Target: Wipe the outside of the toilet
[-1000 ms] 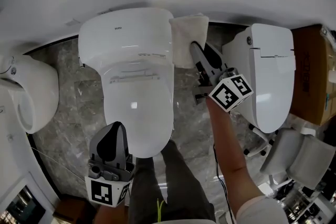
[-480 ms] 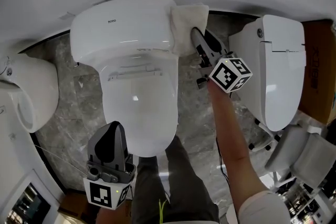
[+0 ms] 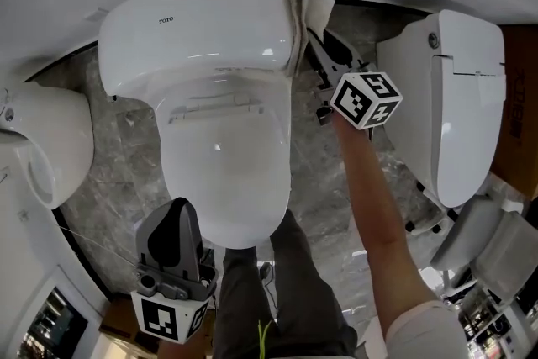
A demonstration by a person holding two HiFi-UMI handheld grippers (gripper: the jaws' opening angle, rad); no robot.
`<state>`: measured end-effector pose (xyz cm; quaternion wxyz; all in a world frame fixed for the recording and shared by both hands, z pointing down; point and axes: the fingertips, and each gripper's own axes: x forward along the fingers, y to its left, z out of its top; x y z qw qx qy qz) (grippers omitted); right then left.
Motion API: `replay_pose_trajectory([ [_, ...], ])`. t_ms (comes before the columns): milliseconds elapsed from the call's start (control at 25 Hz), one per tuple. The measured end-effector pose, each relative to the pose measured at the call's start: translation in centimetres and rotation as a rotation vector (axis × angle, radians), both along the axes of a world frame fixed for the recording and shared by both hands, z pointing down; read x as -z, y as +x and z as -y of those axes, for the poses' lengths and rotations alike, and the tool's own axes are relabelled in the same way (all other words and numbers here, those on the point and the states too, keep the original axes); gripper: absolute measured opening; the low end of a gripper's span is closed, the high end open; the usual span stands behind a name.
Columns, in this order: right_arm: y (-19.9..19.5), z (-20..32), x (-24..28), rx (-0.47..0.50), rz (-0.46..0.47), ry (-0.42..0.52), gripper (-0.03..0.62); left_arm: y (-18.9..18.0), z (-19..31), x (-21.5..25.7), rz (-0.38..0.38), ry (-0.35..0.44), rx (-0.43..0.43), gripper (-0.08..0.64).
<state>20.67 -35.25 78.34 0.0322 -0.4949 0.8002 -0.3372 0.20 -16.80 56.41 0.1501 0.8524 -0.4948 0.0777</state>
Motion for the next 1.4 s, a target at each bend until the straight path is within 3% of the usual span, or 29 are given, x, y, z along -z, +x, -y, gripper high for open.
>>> replay_pose_trajectory([
  [320, 0.3, 0.6, -4.8, 0.004, -0.094, -0.018, 0.114, -0.1, -0.1, -1.9, 0.018, -0.010, -0.015, 0.017],
  [560, 0.3, -0.5, -10.4, -0.001, -0.203, -0.075, 0.115, -0.7, -0.7, -3.5, 0.023, -0.021, -0.013, 0.018],
  [720, 0.3, -1.8, -13.2, -0.017, -0.221, -0.113, 0.114, -1.0, -1.2, -4.5, 0.029, -0.038, -0.011, 0.017],
  [1400, 1.7, -1.3, -19.1, -0.005, -0.381, -0.140, 0.114, -0.9, -2.0, -8.3, 0.023, -0.048, -0.021, 0.017],
])
